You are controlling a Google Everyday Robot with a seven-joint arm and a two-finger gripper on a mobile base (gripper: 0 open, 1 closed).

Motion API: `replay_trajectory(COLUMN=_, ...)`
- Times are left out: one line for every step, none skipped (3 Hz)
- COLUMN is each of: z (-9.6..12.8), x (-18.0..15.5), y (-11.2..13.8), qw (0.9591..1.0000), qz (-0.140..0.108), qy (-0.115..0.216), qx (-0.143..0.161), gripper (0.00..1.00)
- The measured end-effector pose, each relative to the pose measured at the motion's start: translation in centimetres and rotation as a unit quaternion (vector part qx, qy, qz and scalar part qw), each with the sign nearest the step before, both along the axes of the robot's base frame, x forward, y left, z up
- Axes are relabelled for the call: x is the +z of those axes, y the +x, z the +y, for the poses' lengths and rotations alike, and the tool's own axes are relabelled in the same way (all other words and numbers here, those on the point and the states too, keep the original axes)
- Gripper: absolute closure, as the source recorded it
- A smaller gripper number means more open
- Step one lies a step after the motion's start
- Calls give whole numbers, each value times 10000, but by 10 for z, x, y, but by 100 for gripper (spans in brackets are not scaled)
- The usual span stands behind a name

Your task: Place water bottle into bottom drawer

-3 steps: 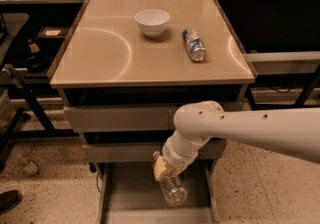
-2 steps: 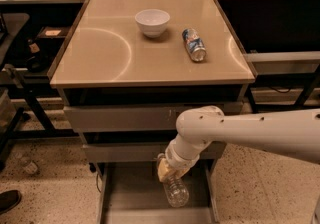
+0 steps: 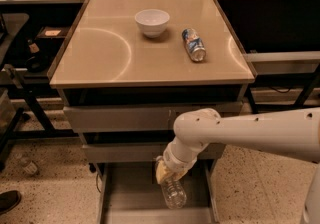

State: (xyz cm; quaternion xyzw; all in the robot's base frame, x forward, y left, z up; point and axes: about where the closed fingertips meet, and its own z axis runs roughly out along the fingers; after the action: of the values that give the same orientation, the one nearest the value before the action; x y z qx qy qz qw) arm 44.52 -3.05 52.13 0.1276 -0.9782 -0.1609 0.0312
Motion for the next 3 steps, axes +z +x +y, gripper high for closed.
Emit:
replay_trajectory(z=-3, x=-35, y=-7, qw=9989, qz=204, qy=77, qx=-415, gripper=100)
replay_trajectory(z=-4, x=-64, y=-9, qw=9965, qz=253, qy=161, qx=-783, gripper=100)
replay_trajectory(z=0, x=-95, y=-11, qw=9939, qz=387, qy=260, qx=-1003, gripper=100)
